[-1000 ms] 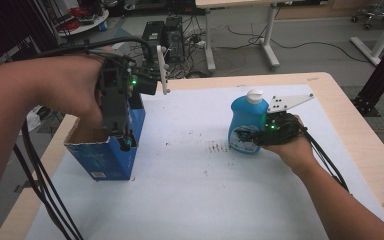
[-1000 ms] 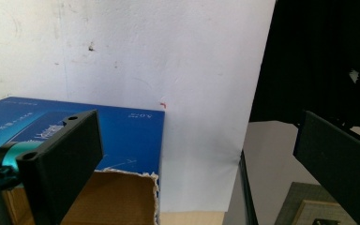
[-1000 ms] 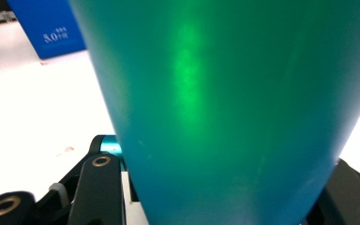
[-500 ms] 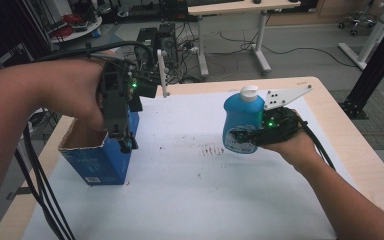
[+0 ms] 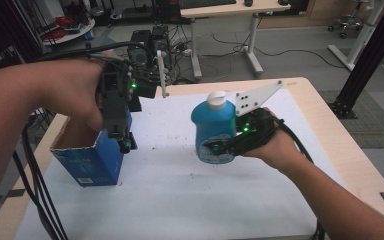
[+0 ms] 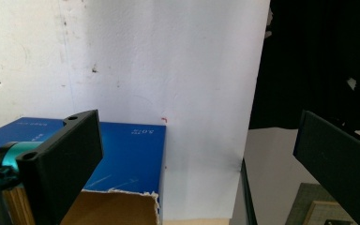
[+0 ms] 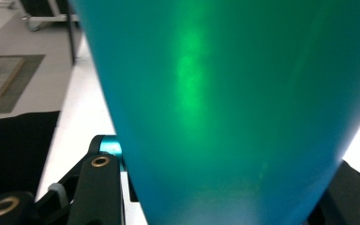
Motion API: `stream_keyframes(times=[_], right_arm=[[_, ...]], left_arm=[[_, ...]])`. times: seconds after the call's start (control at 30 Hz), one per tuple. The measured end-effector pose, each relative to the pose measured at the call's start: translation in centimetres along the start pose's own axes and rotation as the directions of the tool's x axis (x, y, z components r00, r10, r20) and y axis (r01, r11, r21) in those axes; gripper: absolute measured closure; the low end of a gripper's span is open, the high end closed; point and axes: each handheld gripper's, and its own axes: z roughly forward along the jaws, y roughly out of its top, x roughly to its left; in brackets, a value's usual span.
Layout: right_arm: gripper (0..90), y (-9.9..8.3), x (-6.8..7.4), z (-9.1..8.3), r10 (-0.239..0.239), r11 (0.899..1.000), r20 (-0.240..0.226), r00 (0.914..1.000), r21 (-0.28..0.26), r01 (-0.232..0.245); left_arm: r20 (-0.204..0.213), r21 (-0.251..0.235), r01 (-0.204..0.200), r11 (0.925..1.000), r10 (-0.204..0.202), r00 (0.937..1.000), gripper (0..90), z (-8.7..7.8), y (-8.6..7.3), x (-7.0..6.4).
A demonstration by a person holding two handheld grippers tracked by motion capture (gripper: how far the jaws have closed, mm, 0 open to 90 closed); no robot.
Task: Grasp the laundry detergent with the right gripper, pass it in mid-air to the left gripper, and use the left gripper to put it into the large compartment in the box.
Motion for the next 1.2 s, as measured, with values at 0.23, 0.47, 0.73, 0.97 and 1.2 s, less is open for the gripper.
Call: stream_keyframes(times=[0.23,0.47,0.73,0.97,1.2], right_arm=[[46.3,0.5,1.6,2.3,-0.018,1.000,-0.077,0.9969,0.010,0.019],[46.3,0.8,2.8,5.0,-0.013,1.000,-0.134,0.9909,-0.004,0.013],[46.3,1.8,3.7,7.9,-0.014,1.000,-0.185,0.9827,-0.031,0.008],[46.4,2.7,4.2,9.4,-0.014,0.999,-0.204,0.9789,-0.050,0.004],[46.4,4.2,4.8,10.3,-0.035,0.998,-0.223,0.9743,-0.062,0.022]], left_arm=[[0.006,-0.011,-0.010,0.9999,0.010,0.9999,1.7,0.6,0.8,-0.2],[0.017,-0.015,-0.016,0.9998,0.017,0.9997,1.7,1.3,1.4,-0.4],[0.017,-0.018,-0.013,0.9997,0.013,0.9998,1.7,2.0,1.5,-0.4],[0.010,-0.018,-0.007,0.9998,0.008,0.9999,1.7,2.3,1.6,-0.6],[0.007,-0.017,0.002,0.9998,-0.002,1.0000,1.7,2.7,1.7,-0.7]])
